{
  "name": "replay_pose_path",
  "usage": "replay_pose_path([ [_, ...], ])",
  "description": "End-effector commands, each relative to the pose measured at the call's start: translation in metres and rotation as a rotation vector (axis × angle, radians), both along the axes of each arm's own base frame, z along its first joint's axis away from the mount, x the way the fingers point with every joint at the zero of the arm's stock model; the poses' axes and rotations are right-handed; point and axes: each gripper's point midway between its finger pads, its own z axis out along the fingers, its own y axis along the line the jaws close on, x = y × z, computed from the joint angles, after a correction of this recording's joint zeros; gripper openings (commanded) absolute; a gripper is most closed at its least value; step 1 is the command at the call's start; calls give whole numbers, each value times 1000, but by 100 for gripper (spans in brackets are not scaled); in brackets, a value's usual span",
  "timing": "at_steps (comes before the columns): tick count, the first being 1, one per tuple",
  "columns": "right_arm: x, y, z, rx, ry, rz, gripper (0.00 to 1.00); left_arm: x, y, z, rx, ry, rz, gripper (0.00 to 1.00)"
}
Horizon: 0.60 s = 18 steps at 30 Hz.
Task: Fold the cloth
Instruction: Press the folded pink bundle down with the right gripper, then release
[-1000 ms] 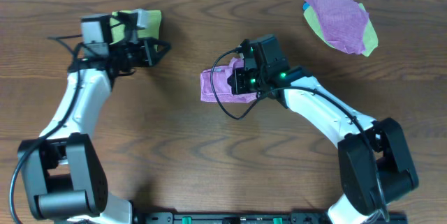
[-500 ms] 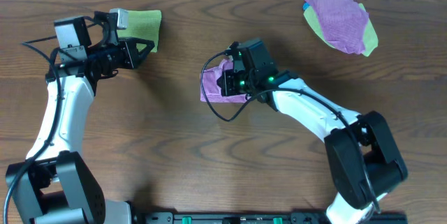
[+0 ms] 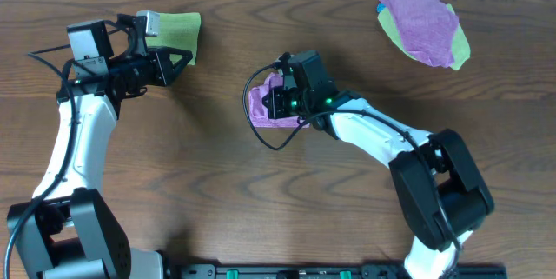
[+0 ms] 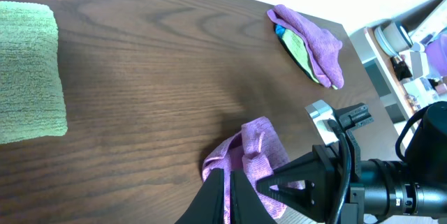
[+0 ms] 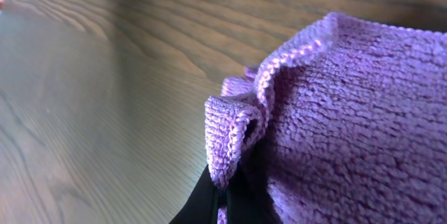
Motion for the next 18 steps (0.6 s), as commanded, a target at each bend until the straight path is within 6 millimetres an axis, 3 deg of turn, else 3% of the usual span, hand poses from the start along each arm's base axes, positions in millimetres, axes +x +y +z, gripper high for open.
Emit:
replay_pose_path([
  [1,-1,14,-1,24,8,8,1,1,0,13,6,-45,-19,6],
  [14,-7,27,-7,45,15,38,1,0,-1,13,6,-45,-20,6],
  [15,-7,27,-9,47,20,40,2,0,-1,13,6,-45,-20,6],
  [18,-8,29,-9,50,22,37,22,0,-1,13,6,-45,-20,6],
])
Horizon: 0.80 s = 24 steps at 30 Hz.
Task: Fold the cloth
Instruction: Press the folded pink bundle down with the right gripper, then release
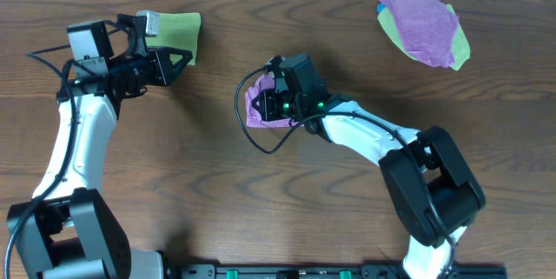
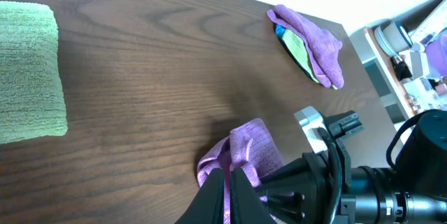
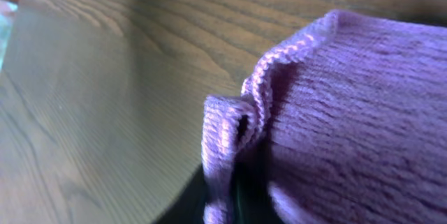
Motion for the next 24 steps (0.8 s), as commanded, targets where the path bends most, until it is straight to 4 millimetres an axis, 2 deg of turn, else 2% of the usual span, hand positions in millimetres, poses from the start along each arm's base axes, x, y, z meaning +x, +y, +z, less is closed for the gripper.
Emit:
replay_pose_path([
  [1,-1,10,-1,15,5,16,36,0,-1,13,6,-45,-20,6],
  [2,-1,10,-1,16,4,16,45,0,-1,13,6,-45,-20,6],
  [6,-1,11,-1,18,5,19,56,0,-1,13,14,-55,-26,6],
  [10,6,7,3,24,-4,6,61,0,-1,13,14,-55,-27,6],
  [13,18,6,16,49,-24,-3,64,0,-1,12,16,-56,-28,6],
  [16,30,2,30,65,-32,-7,76,-2,-2,10,26,-54,-40,6],
  [17,33,0,34,62,-36,-4,88,-3,-2,9,31,-55,-45,6],
  [18,38,-7,39,43,-43,-1,99,-4,-2,8,36,-55,-50,6],
  [21,52,-29,57,-13,-59,-11,99,-5,-2,7,42,-60,-56,6],
  [24,60,-68,75,-178,-76,-62,99,-6,-3,6,39,-51,-58,6],
])
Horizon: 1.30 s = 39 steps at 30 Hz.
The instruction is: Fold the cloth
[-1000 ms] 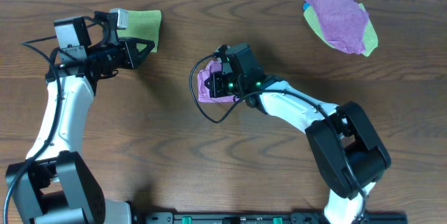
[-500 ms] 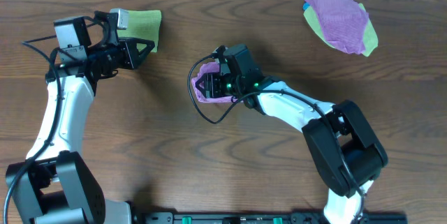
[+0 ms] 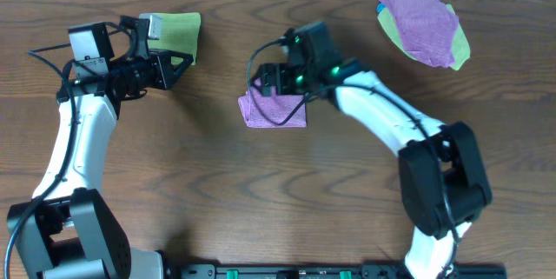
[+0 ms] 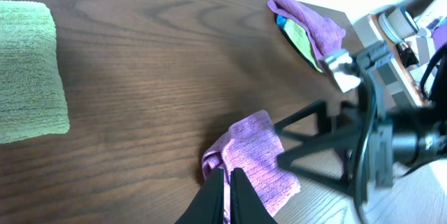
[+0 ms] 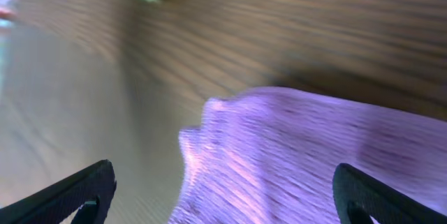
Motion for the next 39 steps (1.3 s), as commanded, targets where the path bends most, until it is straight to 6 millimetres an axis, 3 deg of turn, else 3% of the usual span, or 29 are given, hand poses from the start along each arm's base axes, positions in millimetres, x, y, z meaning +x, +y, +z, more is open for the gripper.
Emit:
replay_pose_path([
  [1,20,-44,44,-187,-143,-34,99,-2,-4,11,-1,-33,-33,6],
  [7,-3,-119,111,-507,-270,-201,99,-17,-13,1,8,11,-82,6],
  [12,-39,-148,152,-504,-327,-256,99,-30,-25,15,-97,-10,-175,6],
  [15,-71,-173,166,-513,-376,-313,99,-38,-26,9,-89,23,-187,6],
  [19,-117,-199,161,-473,-390,-381,99,-55,-29,10,-74,38,-219,6],
  [25,-185,-238,164,-410,-420,-512,99,-84,-33,38,-9,-44,-263,6],
  [26,-203,-252,165,-392,-425,-576,99,-94,-35,44,2,-65,-271,6],
  [30,-238,-278,160,-354,-453,-684,98,-114,-35,48,19,-114,-261,6],
  [35,-253,-297,168,-237,-563,-832,97,-136,-32,43,-20,-148,-239,6],
  [39,-239,-305,164,-262,-598,-910,97,-141,-33,33,-29,-154,-231,6],
])
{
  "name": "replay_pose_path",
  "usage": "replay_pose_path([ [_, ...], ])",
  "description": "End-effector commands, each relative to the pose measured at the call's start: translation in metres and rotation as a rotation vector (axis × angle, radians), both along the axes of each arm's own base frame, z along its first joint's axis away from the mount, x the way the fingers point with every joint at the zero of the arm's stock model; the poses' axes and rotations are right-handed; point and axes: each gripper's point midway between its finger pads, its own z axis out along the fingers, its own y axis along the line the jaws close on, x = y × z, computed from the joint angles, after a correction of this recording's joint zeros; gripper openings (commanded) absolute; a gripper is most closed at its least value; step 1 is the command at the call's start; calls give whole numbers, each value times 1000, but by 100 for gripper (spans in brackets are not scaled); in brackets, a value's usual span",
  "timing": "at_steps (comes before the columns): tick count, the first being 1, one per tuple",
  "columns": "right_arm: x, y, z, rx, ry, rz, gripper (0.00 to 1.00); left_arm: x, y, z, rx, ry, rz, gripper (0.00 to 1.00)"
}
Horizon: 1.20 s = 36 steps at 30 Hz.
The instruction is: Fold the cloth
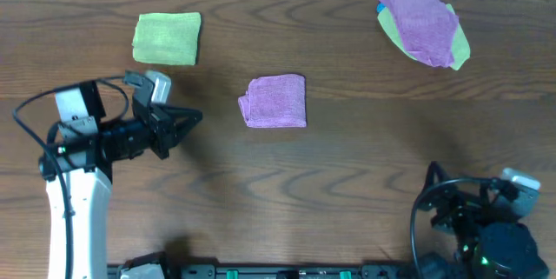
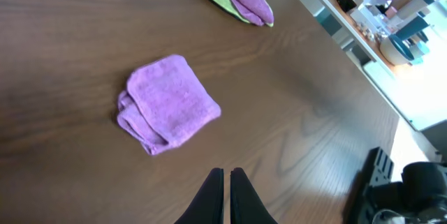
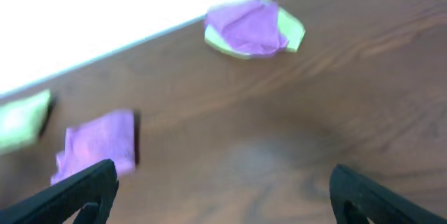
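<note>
A purple cloth (image 1: 276, 101) lies folded into a small square at the table's middle, alone; it also shows as the folded cloth (image 2: 167, 102) in the left wrist view and, blurred, as the cloth (image 3: 98, 146) in the right wrist view. My left gripper (image 1: 193, 118) is shut and empty, left of the cloth and pointing at it; its fingertips (image 2: 218, 176) press together. My right gripper (image 3: 223, 182) is wide open, pulled back to the near right corner, its arm (image 1: 486, 227) low at the table's front edge.
A folded green cloth (image 1: 167, 37) lies at the far left. A heap of purple, green and blue cloths (image 1: 423, 23) sits at the far right. Beyond the table's right edge stands a shelf with cups (image 2: 377, 15).
My right gripper was over the purple cloth; now it is back at the near right corner, still open. My left gripper has come away from the green cloth toward the front. The cloth lies square.
My right gripper was shut on a bunched edge of the purple cloth at mid table, left gripper waiting by the green cloth. Then the right gripper stood open over the flattened cloth. Now both arms are drawn back and the cloth lies folded by itself.
</note>
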Motion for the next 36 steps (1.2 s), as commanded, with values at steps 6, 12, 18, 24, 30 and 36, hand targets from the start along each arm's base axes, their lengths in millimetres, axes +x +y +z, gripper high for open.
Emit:
replay_pose_path([
  [6,36,-24,-26,-108,25,-242,99,0,0,0,-11,-17,10,6],
  [12,40,-34,-24,-121,24,-305,99,8,-3,-17,48,42,35,6],
  [18,42,-30,-24,-104,22,-285,99,29,-24,-44,1,156,7,6],
  [24,38,-31,-30,-121,51,-284,99,53,-30,-67,-67,242,24,13],
  [30,38,-31,-31,-123,55,-284,99,59,-29,-79,-65,263,33,82],
  [36,38,-31,-31,-123,55,-284,99,61,-29,-110,-101,419,67,95],
])
